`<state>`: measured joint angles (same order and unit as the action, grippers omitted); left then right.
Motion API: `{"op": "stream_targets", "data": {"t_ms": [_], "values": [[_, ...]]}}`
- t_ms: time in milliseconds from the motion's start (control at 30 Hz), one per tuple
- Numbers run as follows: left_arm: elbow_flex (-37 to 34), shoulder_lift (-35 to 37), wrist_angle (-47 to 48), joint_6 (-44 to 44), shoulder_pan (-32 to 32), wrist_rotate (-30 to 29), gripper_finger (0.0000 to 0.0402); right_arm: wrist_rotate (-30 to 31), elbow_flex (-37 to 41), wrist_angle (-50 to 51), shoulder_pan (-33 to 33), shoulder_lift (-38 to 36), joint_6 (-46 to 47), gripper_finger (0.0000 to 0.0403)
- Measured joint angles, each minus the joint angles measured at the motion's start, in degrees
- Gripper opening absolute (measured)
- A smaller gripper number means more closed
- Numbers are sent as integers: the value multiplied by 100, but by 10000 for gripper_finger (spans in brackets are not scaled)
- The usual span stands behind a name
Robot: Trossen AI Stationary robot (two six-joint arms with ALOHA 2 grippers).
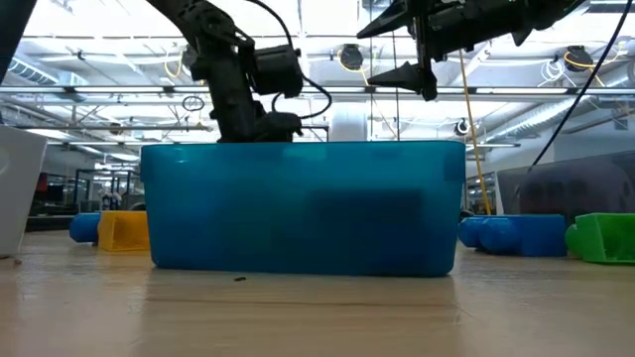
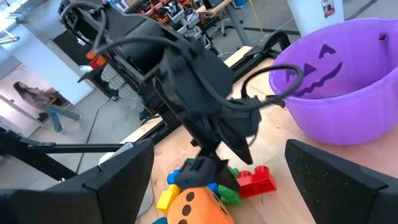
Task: Pick & Place Toys
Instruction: Put the red game piece into the blue bin
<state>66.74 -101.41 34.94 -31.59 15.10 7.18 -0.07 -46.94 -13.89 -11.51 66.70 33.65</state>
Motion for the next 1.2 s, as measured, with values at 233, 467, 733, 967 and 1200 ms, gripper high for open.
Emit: {"op": "stream_targets", "data": {"t_ms": [233,467,733,967,1200], "values": [[0,-289,-79,-182,-22,-372,311,-1,2,52,0,0,-22,357],[-4,-444,-139,-224,-40,-436,313,-1,2,83,0,0,-24,357],[-4,-452,-166,-374,-38,-574,309,-1,2,92,0,0,-26,357],[-4,-452,-167,-445,-38,-533,253,-1,2,92,0,0,-116,357],[-4,-450,-164,-450,-38,-491,193,-1,2,92,0,0,-131,357]]}}
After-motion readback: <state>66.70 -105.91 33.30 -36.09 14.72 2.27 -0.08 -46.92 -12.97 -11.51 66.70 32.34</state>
